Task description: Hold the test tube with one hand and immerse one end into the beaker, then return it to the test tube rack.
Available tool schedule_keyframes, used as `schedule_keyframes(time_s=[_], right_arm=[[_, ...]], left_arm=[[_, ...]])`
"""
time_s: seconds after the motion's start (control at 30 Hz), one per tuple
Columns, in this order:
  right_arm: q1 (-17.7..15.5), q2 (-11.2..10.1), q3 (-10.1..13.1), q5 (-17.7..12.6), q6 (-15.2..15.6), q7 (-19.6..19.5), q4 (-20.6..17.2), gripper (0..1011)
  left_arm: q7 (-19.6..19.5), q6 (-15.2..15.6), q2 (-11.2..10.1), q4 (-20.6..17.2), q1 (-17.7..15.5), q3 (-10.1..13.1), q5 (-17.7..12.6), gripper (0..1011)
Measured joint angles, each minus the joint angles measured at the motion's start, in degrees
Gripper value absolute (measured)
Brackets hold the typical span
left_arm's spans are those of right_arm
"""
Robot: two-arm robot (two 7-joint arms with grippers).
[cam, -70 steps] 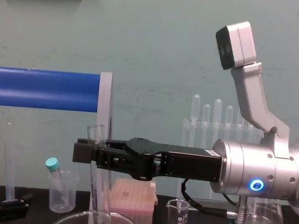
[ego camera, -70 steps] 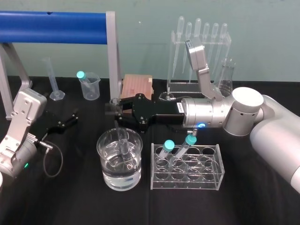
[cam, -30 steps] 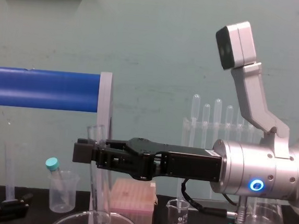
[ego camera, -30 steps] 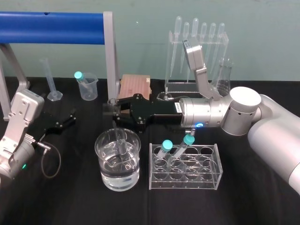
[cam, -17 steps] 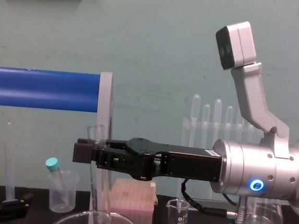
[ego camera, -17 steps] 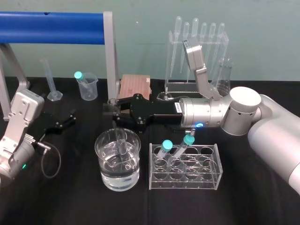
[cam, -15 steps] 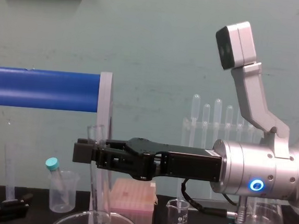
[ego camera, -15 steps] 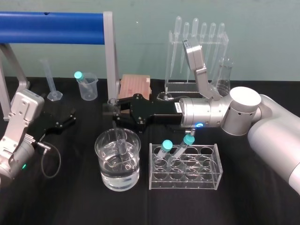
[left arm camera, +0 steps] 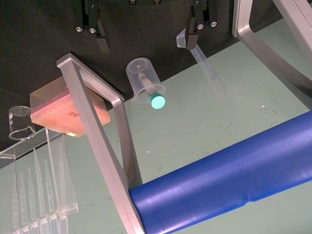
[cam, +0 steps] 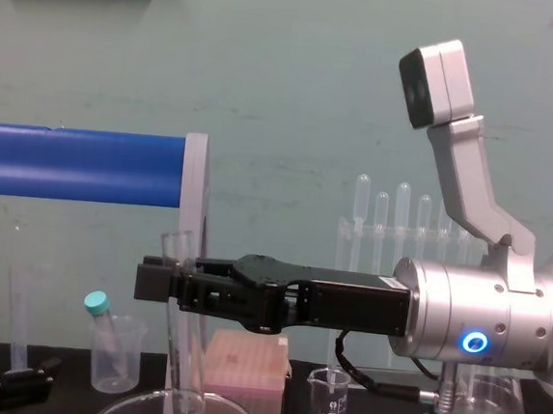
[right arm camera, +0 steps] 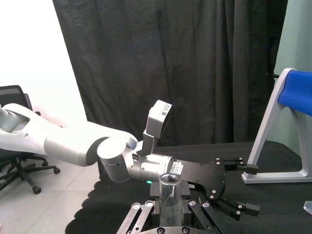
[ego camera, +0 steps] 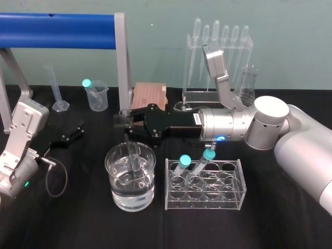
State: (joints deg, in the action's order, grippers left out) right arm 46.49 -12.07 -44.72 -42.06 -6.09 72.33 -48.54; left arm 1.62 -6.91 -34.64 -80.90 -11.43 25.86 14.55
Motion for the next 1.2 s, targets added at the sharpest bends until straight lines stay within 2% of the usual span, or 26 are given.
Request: schedule_keyframes(time_s=[1.2], right_arm=[[0.0,0.0,0.0,0.0,0.0,0.0,0.0,242]], left_arm=[[0.0,0.0,0.0,0.0,0.0,0.0,0.0,1000]])
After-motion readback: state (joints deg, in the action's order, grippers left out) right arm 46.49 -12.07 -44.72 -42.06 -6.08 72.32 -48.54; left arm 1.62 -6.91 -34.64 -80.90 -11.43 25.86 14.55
